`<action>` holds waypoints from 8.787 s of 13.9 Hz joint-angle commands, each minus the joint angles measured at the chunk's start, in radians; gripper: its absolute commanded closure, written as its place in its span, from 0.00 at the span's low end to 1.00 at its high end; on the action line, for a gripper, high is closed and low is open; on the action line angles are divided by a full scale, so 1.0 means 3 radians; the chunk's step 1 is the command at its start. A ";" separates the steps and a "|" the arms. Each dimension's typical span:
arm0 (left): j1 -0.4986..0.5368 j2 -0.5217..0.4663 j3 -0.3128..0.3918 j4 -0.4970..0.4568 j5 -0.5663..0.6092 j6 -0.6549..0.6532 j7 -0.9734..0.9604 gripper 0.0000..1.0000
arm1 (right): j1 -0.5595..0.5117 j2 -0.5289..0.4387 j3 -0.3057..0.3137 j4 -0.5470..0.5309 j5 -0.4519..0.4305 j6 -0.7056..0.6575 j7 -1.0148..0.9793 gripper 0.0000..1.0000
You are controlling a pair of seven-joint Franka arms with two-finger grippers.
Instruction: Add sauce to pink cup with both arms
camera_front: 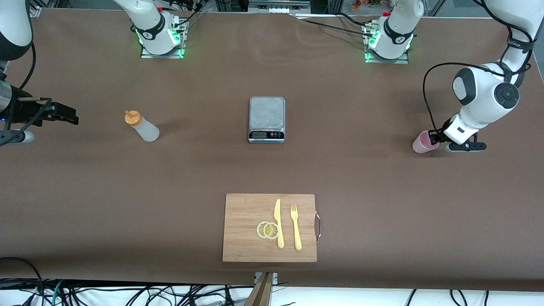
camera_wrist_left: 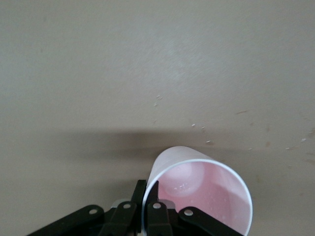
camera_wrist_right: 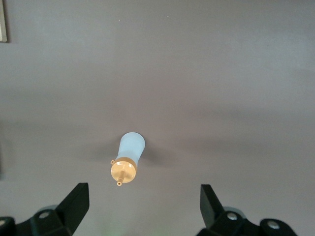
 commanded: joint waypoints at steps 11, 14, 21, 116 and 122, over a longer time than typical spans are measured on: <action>-0.0024 -0.0271 -0.1786 0.0749 -0.0241 -0.1026 -0.2791 1.00 | -0.0066 0.0032 -0.0011 0.0019 -0.0056 0.0120 -0.0894 0.00; -0.0080 -0.0189 -0.2231 0.0902 -0.0257 -0.1026 -0.3568 1.00 | -0.0076 0.0063 -0.0016 0.0004 -0.0056 0.0166 -0.1261 0.00; -0.1050 0.0470 -0.2299 0.1428 0.0262 -0.0995 -0.5147 1.00 | -0.0479 0.0242 -0.0016 -0.0022 0.0470 0.0263 -0.2846 0.00; -0.0499 -0.0807 0.0212 0.2288 -0.0241 -0.3388 -0.0789 0.00 | 0.2424 0.0498 0.0071 -0.1300 -0.0940 0.1910 -0.2230 1.00; -0.0499 -0.0807 0.0212 0.2288 -0.0262 -0.3393 -0.0789 0.00 | 0.2623 0.0656 0.0071 -0.1152 -0.1134 0.1690 -0.1939 1.00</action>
